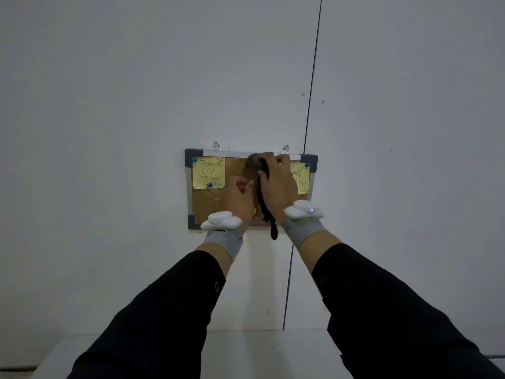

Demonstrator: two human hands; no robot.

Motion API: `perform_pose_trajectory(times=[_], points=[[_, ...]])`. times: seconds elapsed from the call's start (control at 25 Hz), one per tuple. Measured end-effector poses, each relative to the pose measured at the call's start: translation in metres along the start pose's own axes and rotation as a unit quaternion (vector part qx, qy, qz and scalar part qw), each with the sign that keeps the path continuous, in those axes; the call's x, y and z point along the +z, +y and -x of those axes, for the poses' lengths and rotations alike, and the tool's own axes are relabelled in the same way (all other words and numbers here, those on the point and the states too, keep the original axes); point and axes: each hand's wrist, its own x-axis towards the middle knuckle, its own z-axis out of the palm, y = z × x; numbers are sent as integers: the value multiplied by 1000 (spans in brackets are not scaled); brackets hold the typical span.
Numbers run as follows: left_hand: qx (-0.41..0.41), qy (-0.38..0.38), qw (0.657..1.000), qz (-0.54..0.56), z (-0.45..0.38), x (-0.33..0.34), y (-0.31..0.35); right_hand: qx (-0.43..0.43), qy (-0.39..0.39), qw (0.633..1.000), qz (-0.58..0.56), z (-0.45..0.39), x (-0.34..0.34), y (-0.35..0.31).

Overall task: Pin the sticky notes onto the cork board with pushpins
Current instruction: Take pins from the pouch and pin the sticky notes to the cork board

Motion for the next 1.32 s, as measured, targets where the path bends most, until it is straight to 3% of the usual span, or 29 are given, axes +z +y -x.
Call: perform_pose_trajectory(times=[0.16,0.44,1.08,1.24,1.32], points=[[7,-15,999,-29,-4,-1,-10,-81,-46,984,154,2,13,9],[36,-53,997,-47,-4,-4,-31,-77,-63,973,209,21,21,17],[35,-95,984,-147,14,-11,-65,-54,-136,965,217,85,26,68],[12,-120,980,-156,16,-14,-69,-54,-178,956,227,92,22,77],[-6,-134,978,-161,16,-15,-71,-37,-162,966,196,89,18,74]])
